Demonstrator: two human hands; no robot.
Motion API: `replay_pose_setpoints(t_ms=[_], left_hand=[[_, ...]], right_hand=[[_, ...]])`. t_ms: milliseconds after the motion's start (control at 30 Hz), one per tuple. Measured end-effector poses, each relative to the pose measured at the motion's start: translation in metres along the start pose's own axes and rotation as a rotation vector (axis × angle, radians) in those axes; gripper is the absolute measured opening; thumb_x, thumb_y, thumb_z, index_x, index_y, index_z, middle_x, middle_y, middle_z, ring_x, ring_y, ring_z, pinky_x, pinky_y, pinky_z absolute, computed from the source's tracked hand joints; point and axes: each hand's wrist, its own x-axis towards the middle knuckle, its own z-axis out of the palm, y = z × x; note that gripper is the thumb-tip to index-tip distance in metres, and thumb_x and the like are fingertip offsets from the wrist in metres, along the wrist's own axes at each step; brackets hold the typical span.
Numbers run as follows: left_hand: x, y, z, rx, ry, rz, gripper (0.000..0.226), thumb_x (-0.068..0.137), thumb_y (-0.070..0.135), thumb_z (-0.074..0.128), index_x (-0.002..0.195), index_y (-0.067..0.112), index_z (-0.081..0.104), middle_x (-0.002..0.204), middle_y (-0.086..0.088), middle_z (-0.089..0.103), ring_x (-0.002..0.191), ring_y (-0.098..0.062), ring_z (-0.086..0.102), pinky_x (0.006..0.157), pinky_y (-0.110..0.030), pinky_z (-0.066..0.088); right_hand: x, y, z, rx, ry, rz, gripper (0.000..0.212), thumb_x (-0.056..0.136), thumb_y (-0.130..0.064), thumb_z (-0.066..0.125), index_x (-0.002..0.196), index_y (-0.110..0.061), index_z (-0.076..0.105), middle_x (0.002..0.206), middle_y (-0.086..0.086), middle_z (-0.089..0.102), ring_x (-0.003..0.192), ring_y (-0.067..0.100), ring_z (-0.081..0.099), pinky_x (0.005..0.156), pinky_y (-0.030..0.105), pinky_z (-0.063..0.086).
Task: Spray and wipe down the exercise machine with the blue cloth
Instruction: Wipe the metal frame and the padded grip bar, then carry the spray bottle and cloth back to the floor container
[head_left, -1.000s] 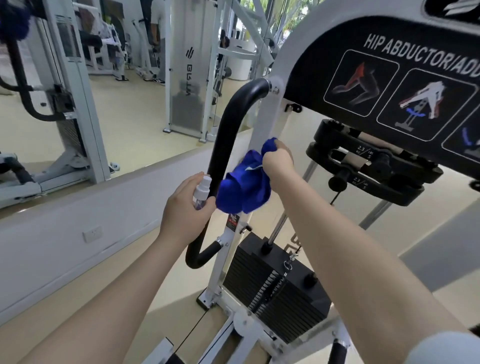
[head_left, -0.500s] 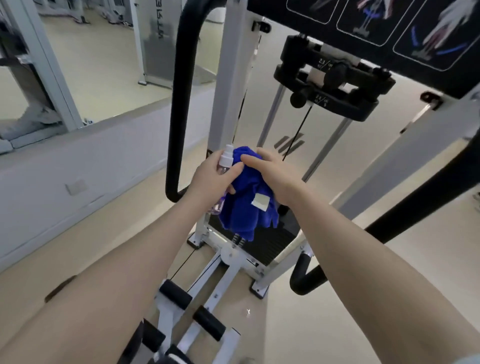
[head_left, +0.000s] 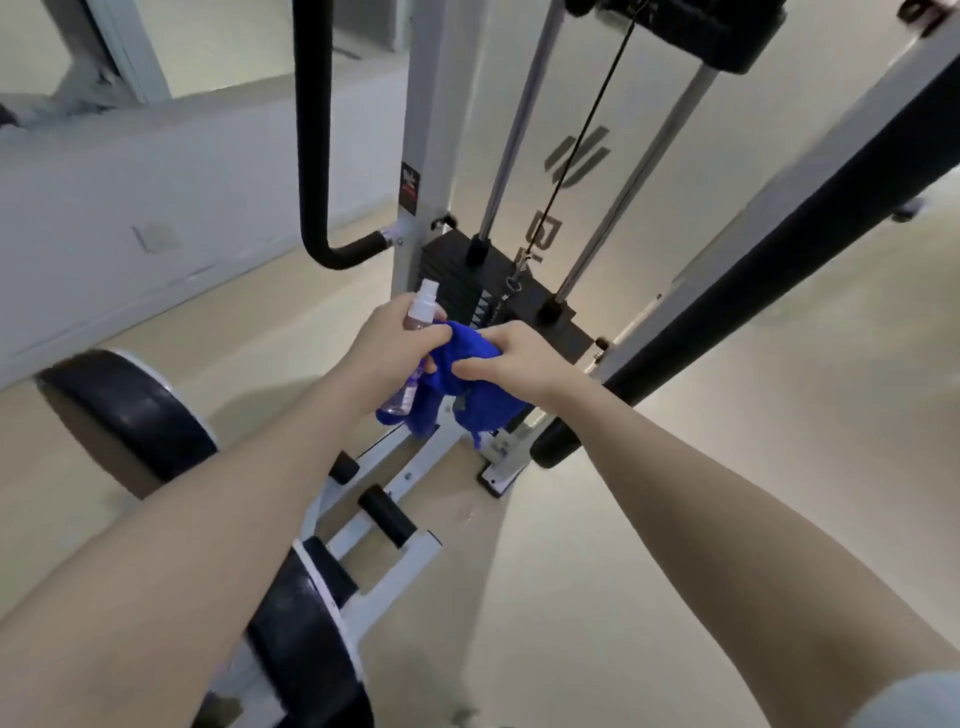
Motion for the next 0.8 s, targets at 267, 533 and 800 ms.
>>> replay_pose_setpoints(t_ms=[267,533,800], left_hand=[[-0.082,-0.069,0.111,-0.305,0.245,-0.269,0.019,0.092,0.031,0.048,0.097,0.013,0.054,0.072,-0.002,0.054,0.057,-0.016,0.052,0.054,-0.025,0.043],[-0.189,-0.119,0.131,-0.406,0.054,-0.391,0.026,0.081,0.026,0.049,0.103,0.018,0.060,0.080,-0.006,0.060,0.070,-0.020,0.055,0.071,-0.031,0.044],[-0.277,-0.151,0.096,-0.210,0.112,-0.418,0.019,0.096,0.016,0.045,0.109,0.021,0.057,0.094,-0.003,0.062,0.091,-0.022,0.058,0.084,-0.040,0.045]], right_hand=[[-0.056,0.134,0.032,0.093,-0.050,0.046,0.020,0.089,-0.031,0.058,0.087,-0.011,0.059,0.087,0.011,0.064,0.082,0.024,0.060,0.074,0.035,0.051],[-0.110,0.182,0.065,-0.019,-0.492,0.126,0.015,0.091,-0.022,0.056,0.104,-0.014,0.054,0.099,0.007,0.061,0.091,0.024,0.058,0.086,0.038,0.047],[-0.136,0.167,0.127,-0.103,-0.665,0.048,0.022,0.091,-0.022,0.056,0.111,-0.014,0.060,0.104,0.010,0.067,0.098,0.032,0.062,0.092,0.045,0.049]])
